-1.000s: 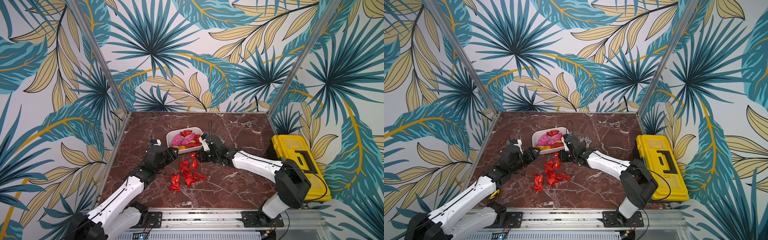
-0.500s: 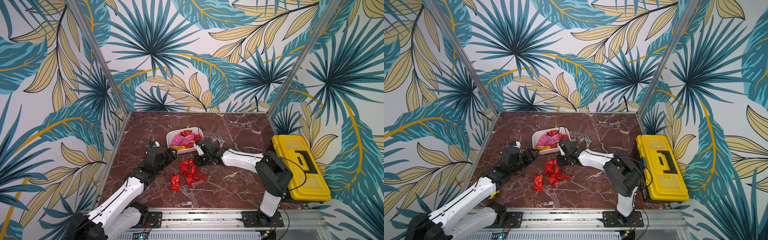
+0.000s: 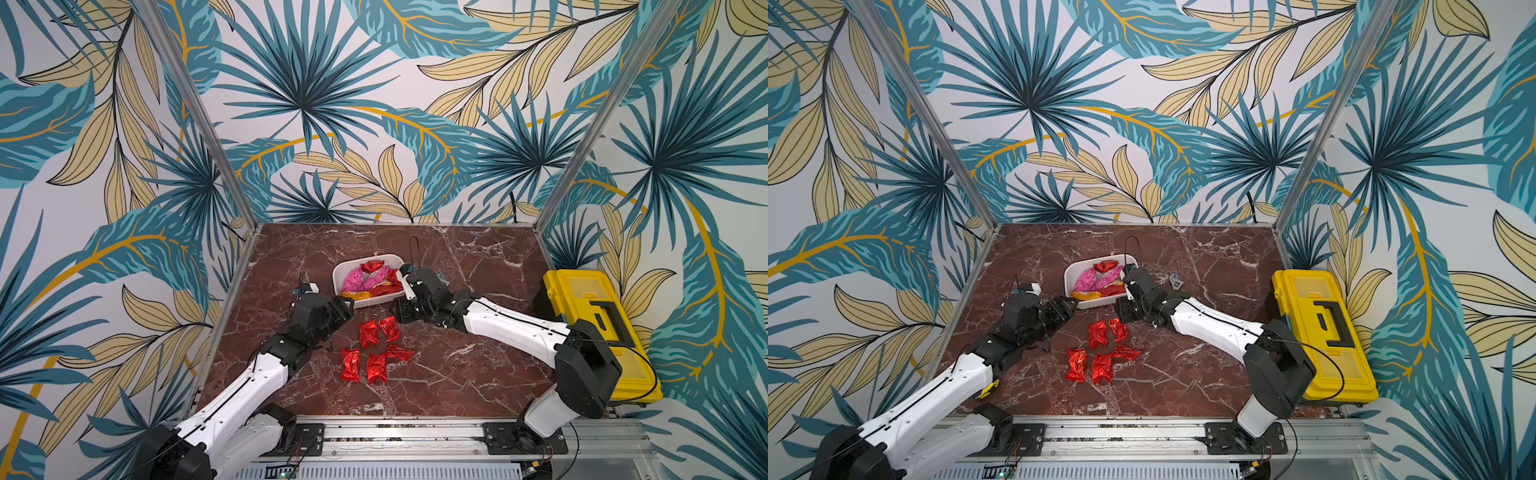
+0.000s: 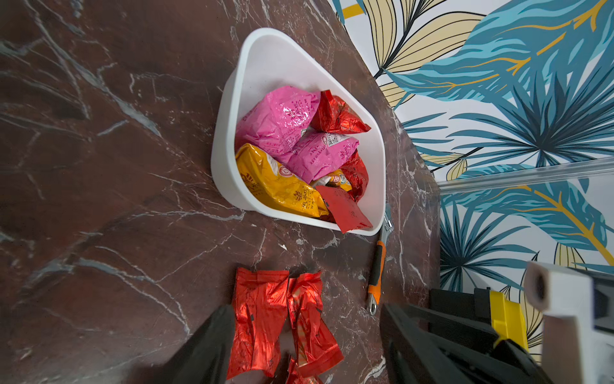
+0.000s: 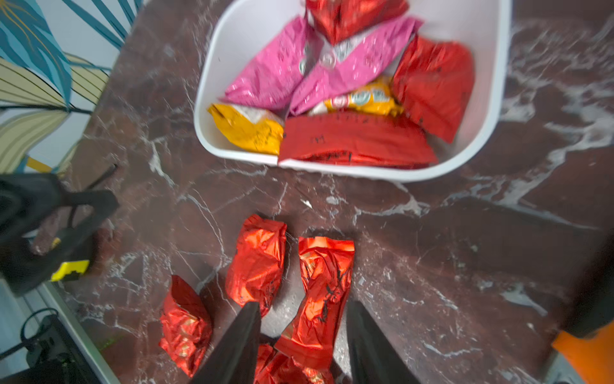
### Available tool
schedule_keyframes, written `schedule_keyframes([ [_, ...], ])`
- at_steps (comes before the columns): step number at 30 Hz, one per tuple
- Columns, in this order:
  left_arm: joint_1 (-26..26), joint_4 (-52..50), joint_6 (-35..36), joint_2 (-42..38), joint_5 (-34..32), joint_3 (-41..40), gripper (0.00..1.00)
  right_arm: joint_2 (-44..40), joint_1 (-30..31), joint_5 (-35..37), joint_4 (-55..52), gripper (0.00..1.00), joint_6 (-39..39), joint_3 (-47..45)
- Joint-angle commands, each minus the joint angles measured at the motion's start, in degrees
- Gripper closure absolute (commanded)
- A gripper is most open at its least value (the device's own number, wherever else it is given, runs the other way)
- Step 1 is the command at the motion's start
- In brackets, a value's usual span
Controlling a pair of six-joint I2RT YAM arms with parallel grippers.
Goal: Take the tea bags out of the storage box
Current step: Place the tea bag at the center of the board, then pick up the tea bag from the storage box.
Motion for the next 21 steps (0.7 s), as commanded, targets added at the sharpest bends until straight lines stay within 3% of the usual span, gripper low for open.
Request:
schedule_keyframes([
  [1,0.33,1.06,-0.25,-0.31,-0.90,-1.21,0.26,-0.11,0.26,6.31,0.05,0.52,3.18,1.05],
  [6,0.43,0.98,-0.43,-0.88,-1.02,-1.53,0.26,5.20,0.26,12.34,-3.16,0.52,9.05,8.11],
  [21,0.57,1.05,0.44,-2.41,-1.04,-2.35,0.26,21.32,-1.35,13.04,-5.16,0.40,15.82,26.98],
])
